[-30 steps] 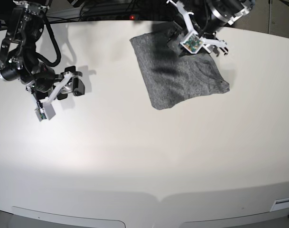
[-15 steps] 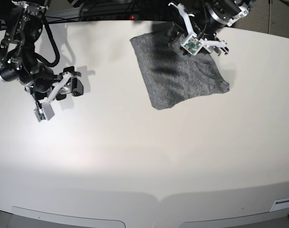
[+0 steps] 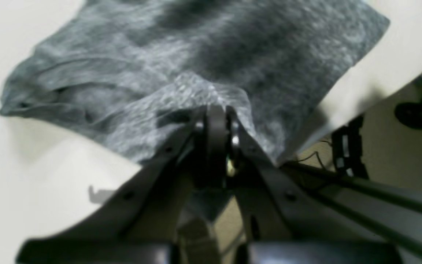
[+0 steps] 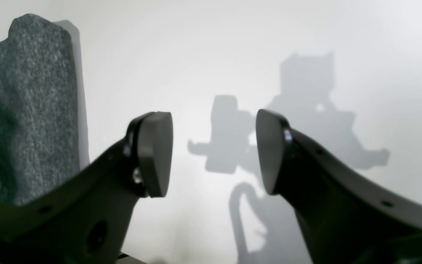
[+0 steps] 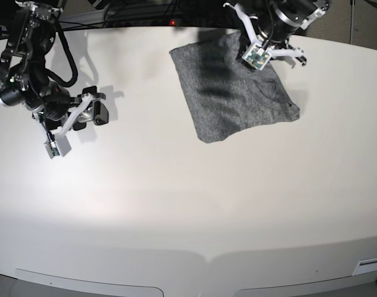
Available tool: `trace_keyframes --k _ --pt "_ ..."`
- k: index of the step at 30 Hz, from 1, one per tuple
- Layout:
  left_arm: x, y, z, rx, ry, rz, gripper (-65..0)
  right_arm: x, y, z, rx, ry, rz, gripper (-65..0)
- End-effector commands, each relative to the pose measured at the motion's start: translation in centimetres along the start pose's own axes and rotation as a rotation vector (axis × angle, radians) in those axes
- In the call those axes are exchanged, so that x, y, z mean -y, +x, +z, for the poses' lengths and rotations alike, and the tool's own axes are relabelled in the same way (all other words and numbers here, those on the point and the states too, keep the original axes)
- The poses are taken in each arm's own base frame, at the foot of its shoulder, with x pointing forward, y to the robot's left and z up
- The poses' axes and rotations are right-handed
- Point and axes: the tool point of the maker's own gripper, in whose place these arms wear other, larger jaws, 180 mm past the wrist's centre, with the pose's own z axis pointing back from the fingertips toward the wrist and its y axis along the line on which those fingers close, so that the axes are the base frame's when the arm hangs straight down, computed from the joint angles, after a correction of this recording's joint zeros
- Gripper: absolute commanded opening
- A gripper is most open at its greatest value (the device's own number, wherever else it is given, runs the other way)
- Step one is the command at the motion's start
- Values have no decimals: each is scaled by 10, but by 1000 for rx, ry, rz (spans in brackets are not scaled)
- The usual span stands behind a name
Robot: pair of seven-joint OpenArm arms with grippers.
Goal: Fold the T-shirt properly
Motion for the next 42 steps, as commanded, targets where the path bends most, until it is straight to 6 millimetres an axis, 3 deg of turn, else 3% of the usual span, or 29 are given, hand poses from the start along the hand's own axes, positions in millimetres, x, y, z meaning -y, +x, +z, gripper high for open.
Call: trace_keyframes --k 1,5,12,18,21,23,26,29,32,34,38,42 --pt "0 5 7 25 6 11 -650 1 13 5 42 0 23 -289" --pt "-14 -13 20 10 62 45 -650 1 13 5 42 0 24 -289" --pt "-74 -44 48 -54 309 118 -650 0 13 5 43 3 22 -289" --pt "-80 -76 49 -165 325 139 -650 0 13 5 44 6 21 -289" --pt "-85 -89 50 -206 356 110 -488 0 13 5 43 6 21 -289" --pt "-102 -92 58 -219 463 108 -413 0 13 5 44 6 21 -289" --pt "-132 -92 77 -221 663 91 -409 0 13 5 44 6 21 -289" --pt "-146 -84 88 -191 763 95 -419 -2 15 5 52 16 18 -289" --pt "-140 -75 85 -146 725 182 -497 -12 20 5 84 64 2 -290" --pt "-125 -69 74 -118 623 244 -529 -19 22 2 91 88 10 -313" --pt "-81 -59 51 -81 342 331 -582 -45 29 -9 108 151 60 -454" --pt "-60 -52 44 -57 215 353 -650 -69 36 -24 107 170 166 -629"
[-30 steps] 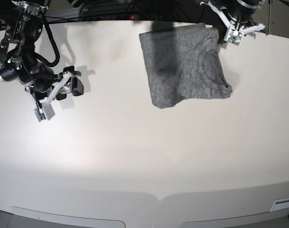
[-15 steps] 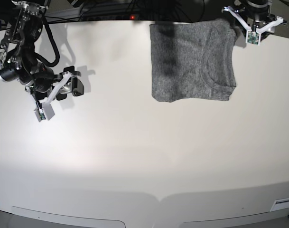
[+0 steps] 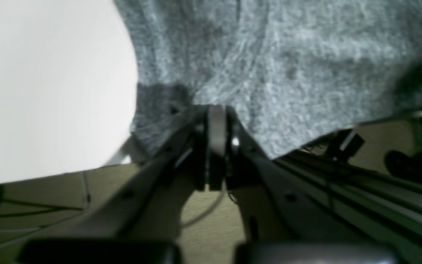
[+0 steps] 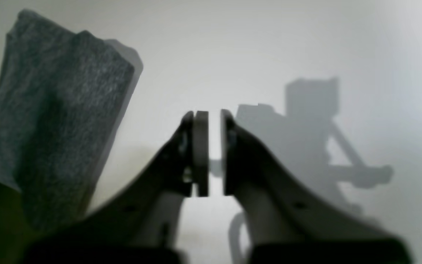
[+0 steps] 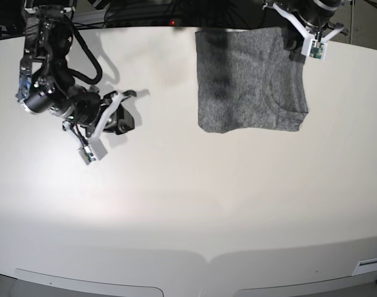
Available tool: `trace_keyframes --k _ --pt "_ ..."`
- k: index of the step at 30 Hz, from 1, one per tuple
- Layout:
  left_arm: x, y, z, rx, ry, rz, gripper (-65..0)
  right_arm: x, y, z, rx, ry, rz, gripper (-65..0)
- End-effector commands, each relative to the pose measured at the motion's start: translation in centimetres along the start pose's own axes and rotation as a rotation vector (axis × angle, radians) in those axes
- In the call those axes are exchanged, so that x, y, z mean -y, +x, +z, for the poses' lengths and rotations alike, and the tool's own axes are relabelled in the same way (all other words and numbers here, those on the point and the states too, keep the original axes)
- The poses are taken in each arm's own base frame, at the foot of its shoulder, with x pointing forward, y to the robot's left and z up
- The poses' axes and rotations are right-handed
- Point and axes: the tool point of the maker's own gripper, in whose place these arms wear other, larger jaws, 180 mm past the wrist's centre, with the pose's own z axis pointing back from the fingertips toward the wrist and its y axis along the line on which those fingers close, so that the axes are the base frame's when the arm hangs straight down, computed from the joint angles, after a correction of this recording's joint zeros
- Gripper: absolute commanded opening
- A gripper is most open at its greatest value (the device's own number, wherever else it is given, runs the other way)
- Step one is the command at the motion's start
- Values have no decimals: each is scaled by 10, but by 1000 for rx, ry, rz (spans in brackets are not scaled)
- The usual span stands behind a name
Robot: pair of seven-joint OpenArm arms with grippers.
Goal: Fold the T-shirt properly
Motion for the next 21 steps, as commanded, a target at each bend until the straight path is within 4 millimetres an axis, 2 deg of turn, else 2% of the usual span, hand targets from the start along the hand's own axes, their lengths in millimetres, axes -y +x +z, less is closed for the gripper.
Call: trace_keyframes --k 1,6,11,17,21 --pt "3 5 4 16 -14 -1 -650 -4 18 0 53 7 44 -650" --pt "17 5 4 21 -87 20 -650 -24 30 -27 41 45 127 -650" --pt "13 3 -2 36 -80 24 -650 -30 31 -57 -7 63 118 -650" --pt "-7 -14 -30 -16 -37 17 -650 -30 37 -63 -3 53 115 -650" --pt "-32 -21 -57 -54 30 -45 -650 -27 36 -62 -4 44 112 -650"
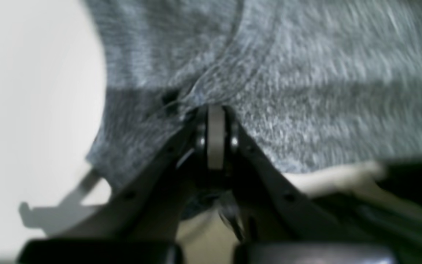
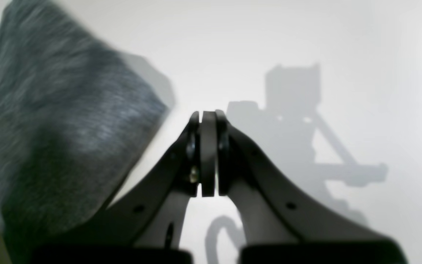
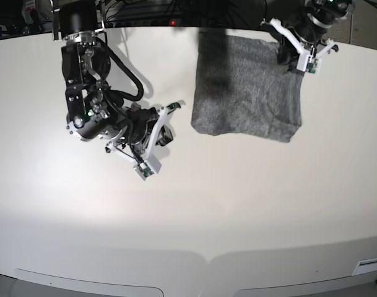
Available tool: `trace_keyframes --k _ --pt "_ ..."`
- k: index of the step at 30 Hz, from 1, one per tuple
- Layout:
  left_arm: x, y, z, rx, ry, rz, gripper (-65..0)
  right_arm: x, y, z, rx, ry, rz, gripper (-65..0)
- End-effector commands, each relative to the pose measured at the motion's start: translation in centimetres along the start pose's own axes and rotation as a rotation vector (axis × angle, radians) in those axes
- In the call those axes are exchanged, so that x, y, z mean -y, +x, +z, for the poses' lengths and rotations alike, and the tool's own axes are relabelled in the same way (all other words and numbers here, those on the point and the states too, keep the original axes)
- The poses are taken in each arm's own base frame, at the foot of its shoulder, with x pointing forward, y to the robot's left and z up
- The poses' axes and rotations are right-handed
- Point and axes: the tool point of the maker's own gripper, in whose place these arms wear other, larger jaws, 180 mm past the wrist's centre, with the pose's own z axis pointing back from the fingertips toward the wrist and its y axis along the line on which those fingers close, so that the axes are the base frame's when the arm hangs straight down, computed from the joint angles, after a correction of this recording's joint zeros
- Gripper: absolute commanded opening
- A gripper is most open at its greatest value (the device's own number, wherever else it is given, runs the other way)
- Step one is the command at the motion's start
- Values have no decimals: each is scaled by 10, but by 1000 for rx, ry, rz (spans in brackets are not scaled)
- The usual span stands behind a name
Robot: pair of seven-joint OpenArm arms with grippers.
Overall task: Fold the T-shirt properly
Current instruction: 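Grasp the folded shirt with both grippers and rotate it square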
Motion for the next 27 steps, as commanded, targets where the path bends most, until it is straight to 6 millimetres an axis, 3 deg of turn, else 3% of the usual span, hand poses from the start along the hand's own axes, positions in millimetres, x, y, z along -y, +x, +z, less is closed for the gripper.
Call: trace_keyframes --k 1,5,12,18,23,27 --pt "-17 -19 -3 -92 62 -39 -650 4 17 5 52 -6 13 -650" --pt "-35 9 -29 -10 96 -75 -650 4 17 5 55 -6 11 -650" --pt "-35 61 -67 80 31 -95 -650 5 21 5 75 -10 12 -650" --pt "-9 92 -94 128 -69 -75 -650 17 19 -6 122 -42 -10 -650" --pt "9 116 -107 171 -106 -41 -650 31 -5 -31 73 -35 -100 -650" --pt "12 141 -110 217 -113 -46 -650 25 -10 -47 70 -31 -121 -650"
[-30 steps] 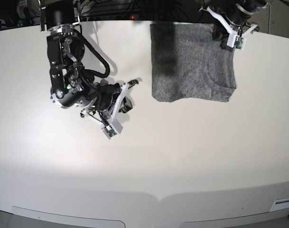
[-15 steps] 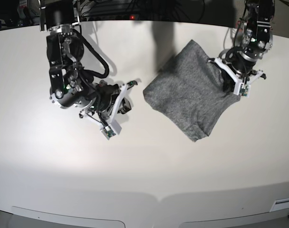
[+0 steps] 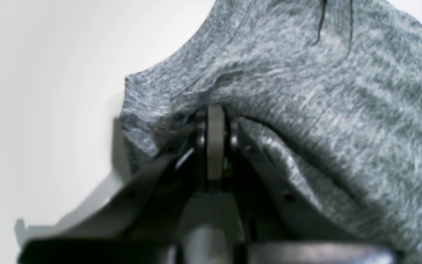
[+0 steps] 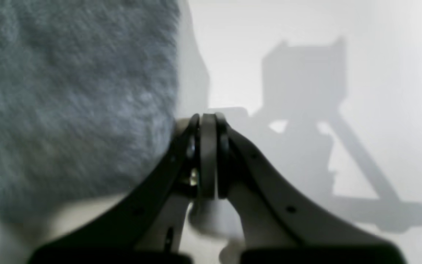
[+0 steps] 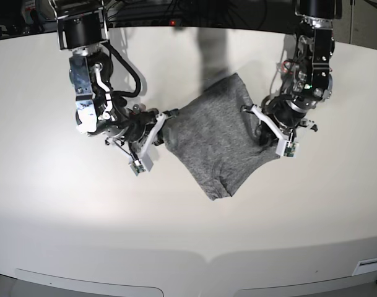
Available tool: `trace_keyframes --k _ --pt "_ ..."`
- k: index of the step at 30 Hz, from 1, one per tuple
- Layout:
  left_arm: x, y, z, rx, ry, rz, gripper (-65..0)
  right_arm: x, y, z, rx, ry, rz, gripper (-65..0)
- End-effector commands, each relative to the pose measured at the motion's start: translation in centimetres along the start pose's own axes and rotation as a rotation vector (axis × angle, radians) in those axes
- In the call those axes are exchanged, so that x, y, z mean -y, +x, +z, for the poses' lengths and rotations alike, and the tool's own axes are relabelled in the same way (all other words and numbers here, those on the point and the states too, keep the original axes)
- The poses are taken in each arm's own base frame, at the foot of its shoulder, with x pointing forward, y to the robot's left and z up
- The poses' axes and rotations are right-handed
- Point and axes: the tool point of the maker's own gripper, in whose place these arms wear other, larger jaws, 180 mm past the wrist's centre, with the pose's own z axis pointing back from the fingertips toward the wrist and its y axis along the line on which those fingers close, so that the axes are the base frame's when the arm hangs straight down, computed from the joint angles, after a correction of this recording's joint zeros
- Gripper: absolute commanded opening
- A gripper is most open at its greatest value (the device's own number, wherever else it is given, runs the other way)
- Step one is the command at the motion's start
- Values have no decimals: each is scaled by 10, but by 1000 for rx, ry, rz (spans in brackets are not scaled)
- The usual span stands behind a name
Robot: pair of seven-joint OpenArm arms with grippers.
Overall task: Fold the T-shirt properly
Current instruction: 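Grasp the folded shirt with both grippers and rotate it square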
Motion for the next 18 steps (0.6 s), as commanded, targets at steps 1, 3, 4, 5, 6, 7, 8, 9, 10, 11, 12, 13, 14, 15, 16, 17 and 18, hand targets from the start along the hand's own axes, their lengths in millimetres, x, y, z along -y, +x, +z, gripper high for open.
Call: trace_keyframes --k 1,3,4,5,6,7,8,9,10,11,12,13,14,15,16,17,18 --pt "-2 15 -2 30 1 -13 -650 -5 17 -1 47 10 16 -650" --pt "-4 24 -4 35 4 -21 -650 -17 15 -5 32 26 27 -650" --pt "-5 26 -5 26 5 -26 -650 -25 12 -8 18 46 37 -650" --pt "-7 28 -5 11 10 -34 -650 -34 8 -10 4 65 50 -650" --pt "-9 30 -5 -1 13 -40 -650 -42 6 -13 -7 82 56 -650" --pt "-12 33 -3 -7 19 -52 -650 -48 3 -15 -16 92 55 -650" --pt "-15 38 0 -4 26 -66 -650 -54 1 -16 -17 100 51 -650" --pt "-15 45 3 10 26 -71 -650 -59 -1 -17 -20 109 46 -650" --pt "-18 52 8 26 29 -80 -650 -62 -4 -18 -25 113 41 -650" --pt "-19 60 13 49 26 -85 -650 -65 -8 -18 -31 119 38 -650" --pt "-20 69 19 76 21 -88 -650 -67 -13 -18 -43 126 37 -650" --pt "-21 77 24 100 18 -94 -650 -69 -18 -18 -58 131 37 -650" --pt "-23 84 30 120 16 -100 -650 -72 -23 -18 -72 138 35 -650" --pt "-26 91 34 136 17 -107 -650 -75 -28 -17 -83 145 34 -650" --pt "-30 96 39 149 21 -112 -650 -78 -31 -16 -87 151 32 -650" --pt "-35 99 42 157 28 -107 -650 -81 -35 -15 -88 155 31 -650" --pt "-40 102 46 160 39 -102 -650 -84 -38 -13 -89 158 28 -650"
